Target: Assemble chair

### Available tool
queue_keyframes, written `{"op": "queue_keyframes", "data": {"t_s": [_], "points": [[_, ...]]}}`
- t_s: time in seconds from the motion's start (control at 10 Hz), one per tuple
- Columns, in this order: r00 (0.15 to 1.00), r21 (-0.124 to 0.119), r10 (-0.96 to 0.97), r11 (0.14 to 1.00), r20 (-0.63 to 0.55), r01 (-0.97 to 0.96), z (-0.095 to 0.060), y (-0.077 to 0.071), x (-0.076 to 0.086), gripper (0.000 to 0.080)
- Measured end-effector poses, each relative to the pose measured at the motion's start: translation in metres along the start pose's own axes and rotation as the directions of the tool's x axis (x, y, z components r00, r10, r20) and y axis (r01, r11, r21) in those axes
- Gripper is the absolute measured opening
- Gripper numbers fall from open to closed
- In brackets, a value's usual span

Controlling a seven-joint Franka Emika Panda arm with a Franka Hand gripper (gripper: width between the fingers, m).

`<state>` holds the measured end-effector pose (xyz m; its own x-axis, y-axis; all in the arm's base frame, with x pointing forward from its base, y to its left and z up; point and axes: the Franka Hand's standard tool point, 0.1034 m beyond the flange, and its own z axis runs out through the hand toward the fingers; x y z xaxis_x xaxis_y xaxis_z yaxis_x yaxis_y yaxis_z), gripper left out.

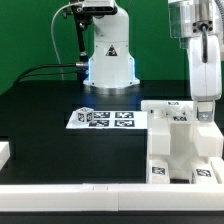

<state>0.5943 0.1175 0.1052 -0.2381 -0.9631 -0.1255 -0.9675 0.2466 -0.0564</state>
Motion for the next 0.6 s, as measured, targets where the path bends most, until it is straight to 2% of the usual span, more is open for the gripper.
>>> {"op": "queue_keyframes", "data": {"t_s": [0.1,0.2,0.4,0.5,0.6], "points": [[1.000,0.000,-0.009,1.000,0.000,0.009,0.000,0.000,0.000,0.0638],[0.997,0.010,-0.072,0.997,0.008,0.072,-0.007,-0.004,0.005,0.0638],[0.990,0.042,-0.136,0.990,0.028,0.135,-0.031,-0.011,0.024,0.0647],[0.990,0.050,-0.139,0.989,0.028,0.138,-0.035,-0.014,0.028,0.0649],[0.989,0.043,-0.144,0.989,0.026,0.143,-0.031,-0.011,0.026,0.0649]]}}
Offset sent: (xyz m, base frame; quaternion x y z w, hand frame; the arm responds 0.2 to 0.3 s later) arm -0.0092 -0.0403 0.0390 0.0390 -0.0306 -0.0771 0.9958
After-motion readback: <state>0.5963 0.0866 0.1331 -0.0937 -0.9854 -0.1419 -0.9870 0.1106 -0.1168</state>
